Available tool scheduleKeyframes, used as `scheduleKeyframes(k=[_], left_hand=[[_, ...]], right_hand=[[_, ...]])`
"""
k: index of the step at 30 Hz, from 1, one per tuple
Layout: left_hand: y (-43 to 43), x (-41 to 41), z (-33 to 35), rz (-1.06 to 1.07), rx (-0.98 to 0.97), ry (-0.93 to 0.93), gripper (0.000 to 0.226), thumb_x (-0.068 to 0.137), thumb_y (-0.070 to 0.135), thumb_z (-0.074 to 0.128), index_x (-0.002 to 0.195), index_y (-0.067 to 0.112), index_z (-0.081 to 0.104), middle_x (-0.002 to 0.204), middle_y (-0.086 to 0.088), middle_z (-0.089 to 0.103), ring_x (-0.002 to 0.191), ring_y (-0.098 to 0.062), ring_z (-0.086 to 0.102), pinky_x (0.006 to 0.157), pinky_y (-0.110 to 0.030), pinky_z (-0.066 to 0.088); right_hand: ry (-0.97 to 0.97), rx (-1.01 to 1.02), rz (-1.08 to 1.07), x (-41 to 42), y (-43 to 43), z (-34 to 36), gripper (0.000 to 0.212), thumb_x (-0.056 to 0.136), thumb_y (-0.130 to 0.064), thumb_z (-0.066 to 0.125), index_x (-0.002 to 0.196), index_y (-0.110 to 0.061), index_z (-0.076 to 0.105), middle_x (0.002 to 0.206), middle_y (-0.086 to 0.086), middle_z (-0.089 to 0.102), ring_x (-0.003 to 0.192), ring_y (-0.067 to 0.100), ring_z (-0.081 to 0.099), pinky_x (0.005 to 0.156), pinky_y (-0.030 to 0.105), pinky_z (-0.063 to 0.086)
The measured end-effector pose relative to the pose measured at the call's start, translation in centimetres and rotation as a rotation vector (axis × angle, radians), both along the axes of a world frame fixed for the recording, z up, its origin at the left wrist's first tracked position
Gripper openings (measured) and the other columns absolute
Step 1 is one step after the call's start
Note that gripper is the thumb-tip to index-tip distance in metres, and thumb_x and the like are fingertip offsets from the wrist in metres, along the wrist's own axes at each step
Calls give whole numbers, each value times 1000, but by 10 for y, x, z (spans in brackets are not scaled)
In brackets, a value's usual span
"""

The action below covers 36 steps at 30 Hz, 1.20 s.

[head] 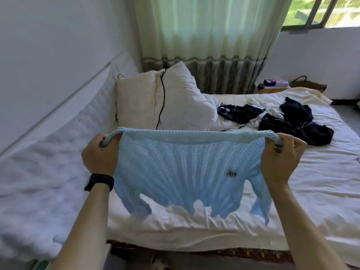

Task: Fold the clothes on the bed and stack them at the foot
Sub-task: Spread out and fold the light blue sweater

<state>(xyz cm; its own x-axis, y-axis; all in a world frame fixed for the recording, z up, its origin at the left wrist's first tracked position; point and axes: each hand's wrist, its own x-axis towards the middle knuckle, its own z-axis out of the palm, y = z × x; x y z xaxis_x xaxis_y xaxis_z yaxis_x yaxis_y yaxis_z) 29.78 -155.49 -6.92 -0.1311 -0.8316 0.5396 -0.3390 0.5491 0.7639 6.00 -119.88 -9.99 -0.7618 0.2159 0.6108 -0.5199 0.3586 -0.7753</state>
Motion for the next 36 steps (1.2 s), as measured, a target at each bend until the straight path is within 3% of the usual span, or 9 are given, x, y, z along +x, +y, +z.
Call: scheduleKeyframes(k=[5, 11, 15, 19, 22, 26, 31, 33, 36], left_hand=[[-11, -7, 11, -10, -13, -133, 39, 75, 61, 68, 63, 25, 55, 58, 16, 57, 53, -4, 50, 45, -22, 27], [-48, -47, -11, -131, 86, -583, 44, 79, 66, 70, 75, 22, 64, 64, 10, 60, 63, -20, 55, 50, -25, 31], [-91, -91, -52, -194, 149, -717, 48, 79, 71, 65, 71, 24, 60, 63, 9, 60, 59, -15, 55, 50, -24, 34], [-144, -152, -127, -277, 227, -776, 53, 78, 73, 61, 64, 22, 55, 55, 6, 57, 54, -13, 54, 46, -24, 32], [-182, -203, -202, -347, 419, -791, 52, 77, 69, 59, 65, 19, 53, 53, 4, 55, 56, -17, 55, 49, -26, 33], [-222, -263, -306, -408, 595, -775, 41, 80, 56, 64, 68, 17, 59, 57, 4, 58, 61, -20, 57, 52, -28, 36], [-256, -310, -416, -472, 522, -889, 32, 95, 44, 59, 77, 17, 58, 76, -5, 66, 76, -31, 63, 64, -37, 47], [-266, -324, -449, -493, 455, -937, 25, 97, 44, 57, 90, 21, 61, 90, -9, 70, 85, -32, 64, 70, -38, 50], [-275, -337, -490, -547, 425, -1050, 36, 97, 51, 51, 113, 20, 60, 107, -12, 69, 96, -35, 64, 78, -40, 52]], right_hand=[[-10, 55, 36, -16, -4, -4, 25, 93, -29, 67, 102, -5, 67, 112, 23, 52, 83, 17, 50, 74, 17, 37], [-281, 283, 98, -52, -25, -35, 19, 91, -20, 75, 104, -6, 71, 118, 17, 52, 95, 28, 58, 81, 28, 39], [-430, 434, 124, -90, -59, -67, 19, 92, -27, 73, 104, -13, 71, 119, 10, 50, 97, 28, 57, 81, 27, 35], [-521, 598, 142, -142, -110, -124, 20, 92, -27, 73, 106, -13, 71, 116, 10, 49, 101, 34, 57, 82, 32, 39], [-652, 699, 154, -181, -149, -186, 19, 94, -30, 69, 106, -15, 69, 110, 2, 42, 100, 34, 57, 81, 31, 38], [-791, 782, 147, -231, -197, -270, 22, 97, -31, 64, 113, -16, 68, 120, 6, 46, 106, 34, 57, 83, 31, 38], [-905, 822, 125, -275, -240, -364, 25, 100, -22, 59, 116, -5, 67, 130, 23, 50, 114, 39, 56, 94, 37, 42], [-946, 840, 113, -287, -251, -393, 27, 101, -22, 56, 117, -2, 65, 131, 26, 49, 118, 40, 54, 99, 38, 41], [-973, 920, 100, -299, -262, -424, 33, 101, -28, 55, 124, -5, 63, 135, 26, 50, 121, 42, 50, 100, 39, 40]])
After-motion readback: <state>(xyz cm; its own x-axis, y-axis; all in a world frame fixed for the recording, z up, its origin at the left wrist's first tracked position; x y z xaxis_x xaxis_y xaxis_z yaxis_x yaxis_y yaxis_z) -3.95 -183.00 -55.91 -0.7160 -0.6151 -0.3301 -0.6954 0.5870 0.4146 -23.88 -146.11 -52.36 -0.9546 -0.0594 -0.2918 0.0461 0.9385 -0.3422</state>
